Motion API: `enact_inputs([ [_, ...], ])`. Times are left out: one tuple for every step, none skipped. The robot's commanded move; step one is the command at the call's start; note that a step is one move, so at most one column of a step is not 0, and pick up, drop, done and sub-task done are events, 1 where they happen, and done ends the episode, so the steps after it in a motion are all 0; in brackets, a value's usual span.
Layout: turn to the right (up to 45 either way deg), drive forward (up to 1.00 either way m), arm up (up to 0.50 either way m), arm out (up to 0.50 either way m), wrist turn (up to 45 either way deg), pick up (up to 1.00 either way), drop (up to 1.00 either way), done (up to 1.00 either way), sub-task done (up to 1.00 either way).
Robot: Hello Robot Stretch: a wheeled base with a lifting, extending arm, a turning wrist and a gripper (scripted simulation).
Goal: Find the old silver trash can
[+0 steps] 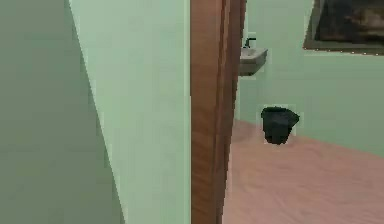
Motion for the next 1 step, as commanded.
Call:
enact_inputs([
  [-45.0,0.0,0.0,0.0,0.0,0.0,0.0,0.0,0.0],
])
